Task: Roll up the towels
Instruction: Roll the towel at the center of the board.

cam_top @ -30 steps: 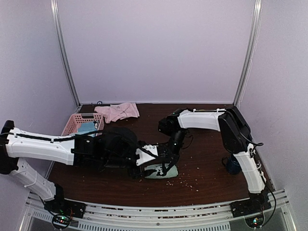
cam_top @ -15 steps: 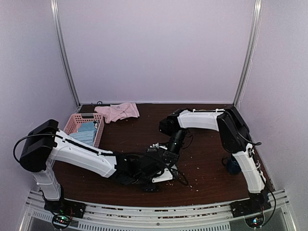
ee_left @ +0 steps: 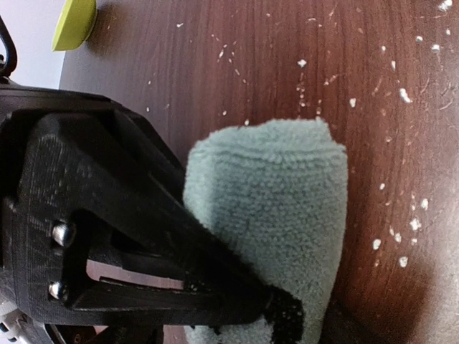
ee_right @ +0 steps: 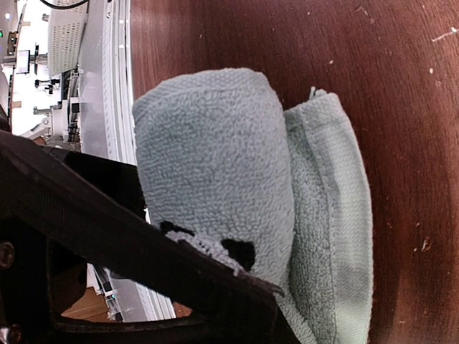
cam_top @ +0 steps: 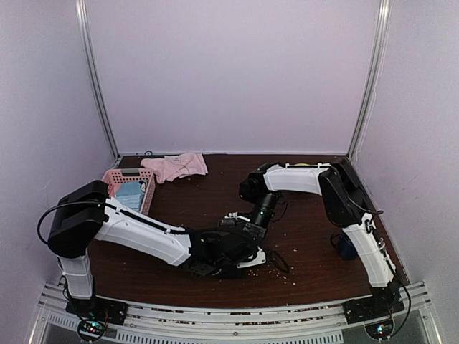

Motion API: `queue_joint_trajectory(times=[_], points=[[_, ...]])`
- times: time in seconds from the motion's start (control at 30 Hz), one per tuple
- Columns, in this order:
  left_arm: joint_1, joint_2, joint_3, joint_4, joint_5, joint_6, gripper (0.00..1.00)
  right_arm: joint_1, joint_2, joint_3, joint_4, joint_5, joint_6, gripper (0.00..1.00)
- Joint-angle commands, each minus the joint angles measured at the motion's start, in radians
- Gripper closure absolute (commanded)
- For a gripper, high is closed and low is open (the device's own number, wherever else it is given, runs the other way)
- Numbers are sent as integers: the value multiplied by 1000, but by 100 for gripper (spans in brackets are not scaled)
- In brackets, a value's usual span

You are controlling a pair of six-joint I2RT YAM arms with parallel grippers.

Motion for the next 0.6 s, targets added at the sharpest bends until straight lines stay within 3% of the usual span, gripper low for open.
queue_joint_trajectory(times=[0.0,0.17,0.4,0.57], points=[[-5,54,39,3,8,20,28,3,99,-19,25,112,-17,89],[-4,103,76,-47,50,26,33,-6,91,-20,24,92,-17,86],[-2,134,97,-101,177,20,39,-84,-39,-27,24,45,-31,60],[2,171,121,-136,246,26,40,-166,-137,-31,25,34,-31,50]])
